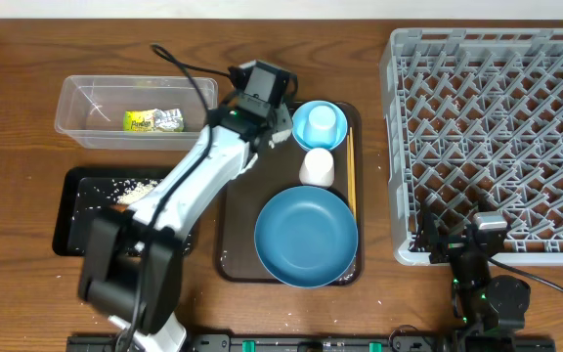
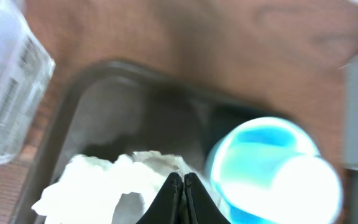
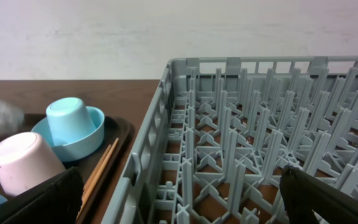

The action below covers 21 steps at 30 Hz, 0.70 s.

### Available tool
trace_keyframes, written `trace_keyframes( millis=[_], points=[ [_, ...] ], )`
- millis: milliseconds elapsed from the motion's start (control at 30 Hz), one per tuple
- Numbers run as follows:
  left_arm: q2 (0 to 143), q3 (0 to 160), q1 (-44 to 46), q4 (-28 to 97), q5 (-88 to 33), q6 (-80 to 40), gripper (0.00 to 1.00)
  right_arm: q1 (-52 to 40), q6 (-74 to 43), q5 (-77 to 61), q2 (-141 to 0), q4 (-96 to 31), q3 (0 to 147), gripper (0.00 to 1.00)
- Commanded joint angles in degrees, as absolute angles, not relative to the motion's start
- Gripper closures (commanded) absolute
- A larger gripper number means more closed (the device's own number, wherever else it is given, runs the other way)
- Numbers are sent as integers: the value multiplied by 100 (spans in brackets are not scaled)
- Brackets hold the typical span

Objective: Sort waste into correct bins and load items into the dishwasher rack

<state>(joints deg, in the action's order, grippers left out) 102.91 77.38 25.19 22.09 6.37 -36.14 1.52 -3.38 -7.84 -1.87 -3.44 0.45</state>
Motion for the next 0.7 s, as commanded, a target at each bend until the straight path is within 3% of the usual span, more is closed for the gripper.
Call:
trace_keyframes(
  millis=[0,267,667],
  points=[
    [9907,7749,2504,2180,744,-3645,94,257,-270,-753,-193,-362,32,1],
    [9666,7749,2176,1955,1739,-3645,94,257,-268,-751,-193,-362,32,1],
    [9734,7747,882,1249,1767,-3645,94,257,-270,-753,-193,-362,32,1]
  ],
)
